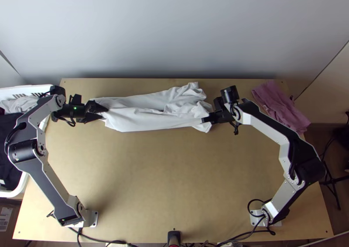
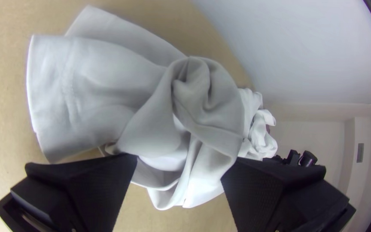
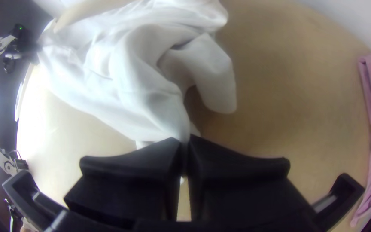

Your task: Fold the t-shirt

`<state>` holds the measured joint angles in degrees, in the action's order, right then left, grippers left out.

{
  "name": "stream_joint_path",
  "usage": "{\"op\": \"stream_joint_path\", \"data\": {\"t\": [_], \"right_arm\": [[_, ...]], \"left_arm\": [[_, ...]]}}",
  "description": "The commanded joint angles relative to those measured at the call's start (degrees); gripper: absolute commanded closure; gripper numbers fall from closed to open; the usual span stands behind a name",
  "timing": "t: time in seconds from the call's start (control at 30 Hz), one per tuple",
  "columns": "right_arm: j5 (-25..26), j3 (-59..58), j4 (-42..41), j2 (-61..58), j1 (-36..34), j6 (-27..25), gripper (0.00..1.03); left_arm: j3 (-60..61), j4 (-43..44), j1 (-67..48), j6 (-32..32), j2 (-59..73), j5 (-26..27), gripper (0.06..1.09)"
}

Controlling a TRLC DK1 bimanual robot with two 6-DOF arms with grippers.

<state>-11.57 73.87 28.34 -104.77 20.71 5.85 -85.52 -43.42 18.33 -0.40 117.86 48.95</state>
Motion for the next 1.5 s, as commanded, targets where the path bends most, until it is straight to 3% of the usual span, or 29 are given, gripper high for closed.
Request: {"op": "stream_joint_path", "data": {"t": [0.0, 0.17, 0.67, 0.73, 0.77, 0.97, 1.17, 1.47], "right_arm": [[0.06, -0.48, -0.30, -0.79, -1.20, -1.63, 0.97], [-0.03, 0.84, -1.18, -2.19, -2.08, -1.45, 0.97], [0.06, 1.63, -3.03, -1.84, 0.82, -0.22, 0.97], [0.06, 1.72, -3.11, -1.93, 0.82, -0.22, 0.97], [0.06, 1.72, -3.11, -1.93, 0.65, -0.31, 0.97], [0.06, 1.11, -3.11, -0.96, 0.38, -0.40, 0.97], [0.06, 0.49, -3.11, 0.45, -0.41, -0.66, 0.97], [0.06, -0.65, -3.11, 1.76, 0.03, -0.40, 0.97]], "left_arm": [[0.70, -0.79, -0.22, 1.11, -0.27, -0.35, 0.20], [0.35, -3.95, 0.31, 4.10, -0.18, -0.70, 0.20], [3.25, -4.48, 6.55, 1.20, -7.03, -1.05, 0.20], [5.97, -1.67, 6.02, -0.39, -7.12, -1.22, 0.20], [9.75, 4.57, 4.96, -4.43, -7.12, -1.66, 0.19], [11.42, 9.14, 1.71, -9.44, -6.51, -1.66, 0.19], [14.50, 20.57, -1.28, -20.78, -6.77, -2.45, 0.19], [16.26, 31.11, -4.97, -30.97, -6.59, -5.79, 0.19]]}}
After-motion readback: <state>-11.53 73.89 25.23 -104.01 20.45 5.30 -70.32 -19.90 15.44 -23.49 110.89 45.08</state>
